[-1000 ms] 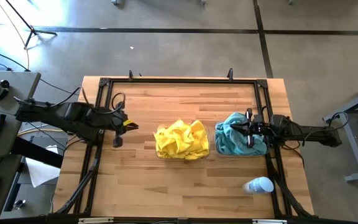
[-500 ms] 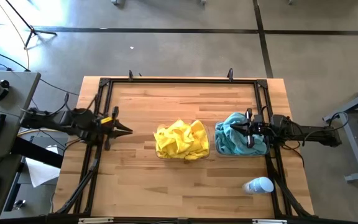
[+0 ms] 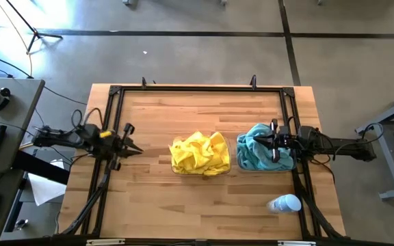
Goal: Sort microfiber towel by color & place in baskets
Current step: Return to Home Position
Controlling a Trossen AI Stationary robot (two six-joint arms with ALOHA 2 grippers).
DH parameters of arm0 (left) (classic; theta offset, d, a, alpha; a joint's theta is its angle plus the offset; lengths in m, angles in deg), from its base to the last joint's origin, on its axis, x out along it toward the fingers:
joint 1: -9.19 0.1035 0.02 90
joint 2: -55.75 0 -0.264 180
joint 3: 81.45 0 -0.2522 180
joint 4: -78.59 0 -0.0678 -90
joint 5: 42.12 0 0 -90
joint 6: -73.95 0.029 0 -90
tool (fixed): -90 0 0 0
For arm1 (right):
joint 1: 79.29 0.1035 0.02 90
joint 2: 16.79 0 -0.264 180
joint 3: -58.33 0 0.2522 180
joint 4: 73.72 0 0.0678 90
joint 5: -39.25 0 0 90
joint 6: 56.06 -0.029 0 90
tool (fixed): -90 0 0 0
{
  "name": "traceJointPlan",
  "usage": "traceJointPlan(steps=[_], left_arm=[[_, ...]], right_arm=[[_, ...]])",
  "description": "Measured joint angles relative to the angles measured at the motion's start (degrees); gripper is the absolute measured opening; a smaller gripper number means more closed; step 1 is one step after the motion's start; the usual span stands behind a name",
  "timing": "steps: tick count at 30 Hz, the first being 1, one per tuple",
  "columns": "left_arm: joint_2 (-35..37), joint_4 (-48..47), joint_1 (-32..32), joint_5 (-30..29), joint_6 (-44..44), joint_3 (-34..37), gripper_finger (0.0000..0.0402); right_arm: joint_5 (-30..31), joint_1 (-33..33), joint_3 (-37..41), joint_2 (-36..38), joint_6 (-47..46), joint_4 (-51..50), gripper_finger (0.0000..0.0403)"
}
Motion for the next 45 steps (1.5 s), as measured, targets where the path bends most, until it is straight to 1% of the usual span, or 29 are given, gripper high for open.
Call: traceJointPlan(steps=[4,13,18,20,24,45], left_arm=[[0.8,9.8,1.6,-0.2,-1.2,5.2,0.0021],[0.9,3.8,7.2,-2.9,-2.8,5.5,0.0021],[0.9,-0.2,8.2,-8.5,-8.7,5.5,0.0021],[0.9,-1.3,8.1,-9.7,-10.3,5.5,0.0021],[0.9,-1.2,8.2,-10.0,-11.6,5.5,0.0021],[0.9,-1.2,8.1,-10.0,-11.7,5.5,0.0021]], right_arm=[[0.1,0.0,0.0,0.0,0.0,0.0,0.0000],[0.1,0.0,-0.1,0.0,0.0,-0.2,0.0000],[0.1,0.0,-0.1,0.0,0.0,-0.2,0.0000],[0.1,0.0,-0.1,0.0,0.0,-0.2,0.0000],[0.1,0.0,-0.1,0.0,0.0,-0.2,0.0000],[0.1,0.0,-0.1,0.0,0.0,-0.2,0.0000]])
